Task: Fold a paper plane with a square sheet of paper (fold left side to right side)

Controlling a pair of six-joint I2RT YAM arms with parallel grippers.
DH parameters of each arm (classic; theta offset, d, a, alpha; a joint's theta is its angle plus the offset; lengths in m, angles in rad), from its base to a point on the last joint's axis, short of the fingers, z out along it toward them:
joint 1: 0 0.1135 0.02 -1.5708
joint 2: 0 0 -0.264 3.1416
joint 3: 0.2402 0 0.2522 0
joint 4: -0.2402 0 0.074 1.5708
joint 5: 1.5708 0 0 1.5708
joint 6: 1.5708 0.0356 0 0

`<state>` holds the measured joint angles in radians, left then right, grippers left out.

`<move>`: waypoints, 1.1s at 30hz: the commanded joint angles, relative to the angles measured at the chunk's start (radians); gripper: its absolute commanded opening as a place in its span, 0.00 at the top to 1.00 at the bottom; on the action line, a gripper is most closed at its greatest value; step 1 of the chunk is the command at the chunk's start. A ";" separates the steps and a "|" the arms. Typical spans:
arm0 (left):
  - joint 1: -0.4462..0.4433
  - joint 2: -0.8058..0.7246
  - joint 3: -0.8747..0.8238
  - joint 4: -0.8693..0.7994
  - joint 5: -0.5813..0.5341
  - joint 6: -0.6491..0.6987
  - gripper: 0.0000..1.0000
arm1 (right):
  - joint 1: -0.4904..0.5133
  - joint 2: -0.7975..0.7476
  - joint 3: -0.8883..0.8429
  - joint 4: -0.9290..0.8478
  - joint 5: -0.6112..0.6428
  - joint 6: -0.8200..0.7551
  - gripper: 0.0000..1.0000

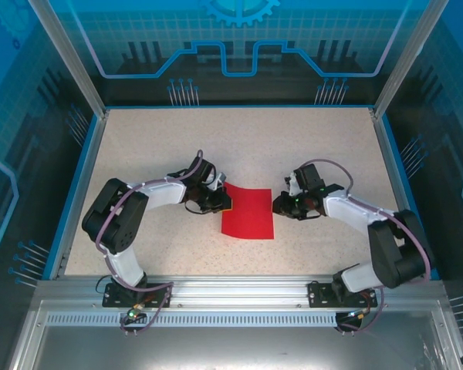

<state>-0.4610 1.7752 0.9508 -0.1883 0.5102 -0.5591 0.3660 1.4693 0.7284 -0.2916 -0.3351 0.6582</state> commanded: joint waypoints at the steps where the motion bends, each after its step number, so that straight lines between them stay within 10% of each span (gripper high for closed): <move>1: -0.002 0.010 0.030 -0.034 0.000 0.026 0.92 | 0.029 0.079 0.042 0.041 -0.035 0.009 0.85; 21: -0.052 -0.024 0.056 0.226 0.222 -0.226 0.39 | 0.077 0.274 0.094 -0.050 0.099 -0.012 0.85; 33: -0.085 0.092 0.107 0.262 0.205 -0.249 0.40 | 0.006 0.062 0.027 0.065 -0.002 -0.008 0.65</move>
<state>-0.5400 1.8545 1.0245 0.0582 0.6975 -0.7921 0.4023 1.5974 0.7673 -0.2417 -0.3229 0.6525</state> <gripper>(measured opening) 0.602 0.342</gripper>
